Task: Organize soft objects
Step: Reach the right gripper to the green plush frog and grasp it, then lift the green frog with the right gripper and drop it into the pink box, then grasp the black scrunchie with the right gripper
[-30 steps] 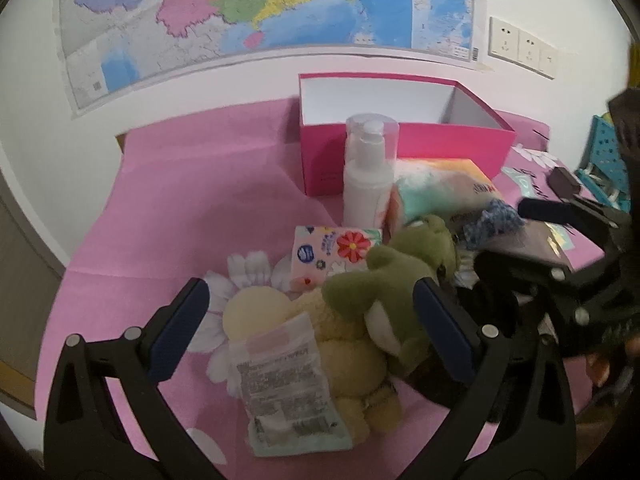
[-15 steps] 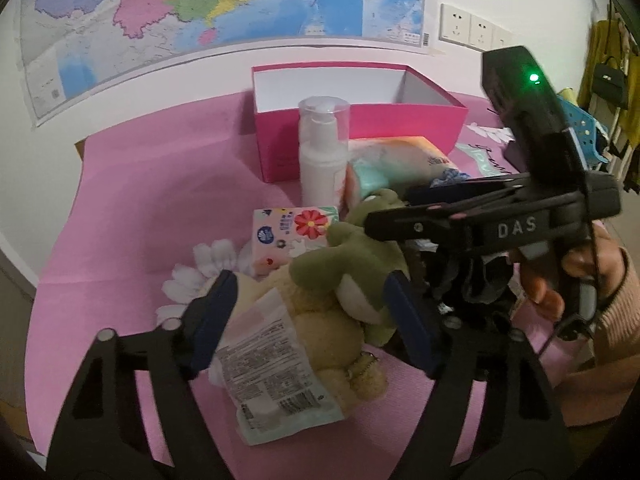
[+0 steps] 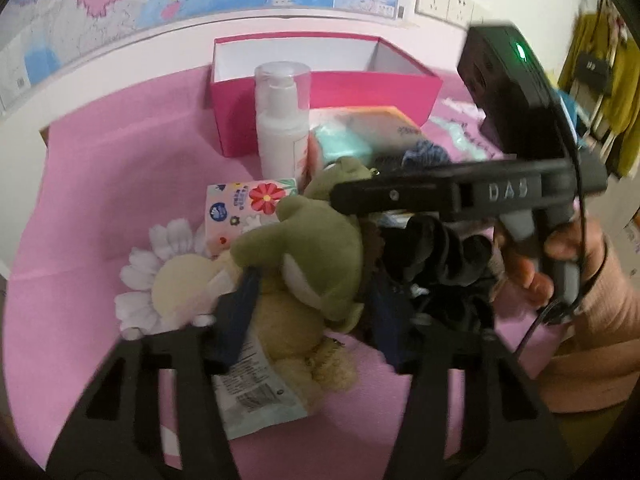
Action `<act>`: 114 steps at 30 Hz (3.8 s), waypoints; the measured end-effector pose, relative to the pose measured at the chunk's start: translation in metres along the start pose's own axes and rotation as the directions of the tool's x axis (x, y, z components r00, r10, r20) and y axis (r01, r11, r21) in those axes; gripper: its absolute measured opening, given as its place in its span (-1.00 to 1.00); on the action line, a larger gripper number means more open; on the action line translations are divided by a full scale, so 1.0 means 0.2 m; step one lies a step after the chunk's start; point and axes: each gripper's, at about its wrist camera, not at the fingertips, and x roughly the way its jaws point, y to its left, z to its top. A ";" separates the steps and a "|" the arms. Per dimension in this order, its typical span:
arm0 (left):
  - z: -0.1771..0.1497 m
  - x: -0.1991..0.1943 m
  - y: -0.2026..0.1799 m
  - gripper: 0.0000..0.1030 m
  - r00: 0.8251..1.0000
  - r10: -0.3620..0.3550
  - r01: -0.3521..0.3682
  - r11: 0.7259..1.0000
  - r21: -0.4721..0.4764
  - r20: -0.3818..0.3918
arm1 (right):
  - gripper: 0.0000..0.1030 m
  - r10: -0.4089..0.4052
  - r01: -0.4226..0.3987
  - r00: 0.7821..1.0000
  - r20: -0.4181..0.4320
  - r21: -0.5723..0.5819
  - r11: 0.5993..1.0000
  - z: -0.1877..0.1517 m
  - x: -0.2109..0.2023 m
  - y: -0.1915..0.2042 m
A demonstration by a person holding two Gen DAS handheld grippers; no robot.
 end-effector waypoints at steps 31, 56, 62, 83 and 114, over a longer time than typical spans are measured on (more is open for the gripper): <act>0.96 0.17 -0.08 -0.18 0.989 0.003 -0.032 0.981 0.191 0.147 | 0.07 -0.244 0.264 0.891 0.382 0.000 0.964 0.52 -0.55 -0.06; 0.56 -0.11 -0.01 0.50 0.956 0.074 -0.137 0.968 0.208 0.283 | 0.59 -0.223 0.247 0.948 0.226 -0.085 0.965 0.10 -0.53 0.05; 0.28 -0.05 -0.07 0.50 0.989 -0.007 -0.027 0.973 0.230 0.147 | 0.59 -0.216 0.228 0.970 0.112 -0.106 0.968 -0.19 -0.46 0.14; -0.01 0.08 -0.14 0.49 0.999 -0.037 0.037 0.983 0.178 -0.003 | -0.55 -0.242 0.247 0.969 0.050 -0.138 0.959 -0.42 -0.25 0.20; 0.30 0.19 -0.22 0.08 0.973 -0.231 0.224 0.957 0.184 0.017 | -0.84 -0.109 0.145 0.971 0.211 -0.165 0.976 -0.03 -0.53 0.22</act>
